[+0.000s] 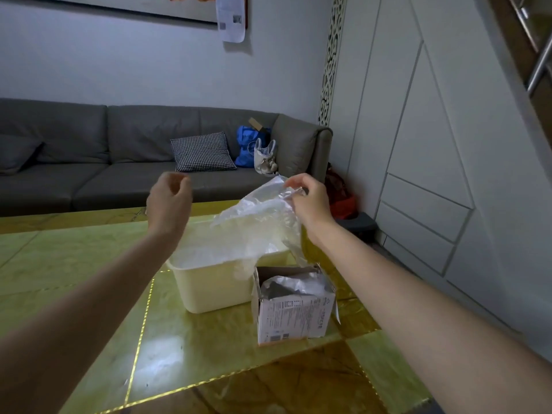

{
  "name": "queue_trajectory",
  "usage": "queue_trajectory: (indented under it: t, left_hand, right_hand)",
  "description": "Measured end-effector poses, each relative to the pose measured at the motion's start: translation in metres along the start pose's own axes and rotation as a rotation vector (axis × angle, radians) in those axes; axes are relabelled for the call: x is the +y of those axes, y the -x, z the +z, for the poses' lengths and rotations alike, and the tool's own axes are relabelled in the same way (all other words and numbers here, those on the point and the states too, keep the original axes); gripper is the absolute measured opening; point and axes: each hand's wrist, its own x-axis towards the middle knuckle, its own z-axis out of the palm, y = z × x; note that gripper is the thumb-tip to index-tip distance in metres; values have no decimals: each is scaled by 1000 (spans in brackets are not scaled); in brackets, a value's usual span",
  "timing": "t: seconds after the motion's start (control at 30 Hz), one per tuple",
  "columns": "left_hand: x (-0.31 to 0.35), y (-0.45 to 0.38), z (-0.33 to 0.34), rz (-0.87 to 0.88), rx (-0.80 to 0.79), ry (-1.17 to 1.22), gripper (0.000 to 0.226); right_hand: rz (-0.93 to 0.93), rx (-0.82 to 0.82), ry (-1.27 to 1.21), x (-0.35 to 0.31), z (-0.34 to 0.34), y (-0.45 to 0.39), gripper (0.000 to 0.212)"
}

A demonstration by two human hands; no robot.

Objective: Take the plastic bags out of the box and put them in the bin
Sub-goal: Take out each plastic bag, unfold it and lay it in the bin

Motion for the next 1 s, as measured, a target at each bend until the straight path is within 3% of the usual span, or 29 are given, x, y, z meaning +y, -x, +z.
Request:
queue_trajectory:
  t: [0.07,0.13,0.2,0.27,0.33,0.4,0.47,0.6,0.73,0.9,1.0]
  left_hand:
    - [8,-3,1,245,-12,-186,28]
    - [9,-2,6,403,-185,-329,42]
    - [3,-1,13,408,-393,-401,65]
    - [-7,-5,20,336,-501,-430,87]
    - [-17,-11,23,304,-481,-445,96]
    - [-28,-21,22,307,-380,-489,90]
    - [-41,-29,20,359,-409,-580,78]
    - [-62,-30,23,358,-845,-878,64]
    - [-79,-23,36,219,-1133,-1120,49]
    - [-83,-25,46,35,-1253,-1247,48]
    - [-86,-27,53,17,-1264,-1272,49]
  right_hand:
    - [21,-28,-8,-1,20,-1,29]
    - [-5,-120,1,-5,39,-3,26]
    - [-45,-230,-26,-17,58,-4,18]
    - [-78,-317,-133,-32,72,-7,17]
    - [-91,-341,-223,-44,76,-11,18]
    - [-83,-319,-247,-43,76,-19,19]
    - [-52,-312,-113,-25,71,-29,19]
    - [24,-450,377,36,62,-40,23]
    - [2,-625,746,74,61,-44,33]
    - [-105,-794,1025,86,69,-49,40]
    - [-290,-657,1160,69,76,-50,33]
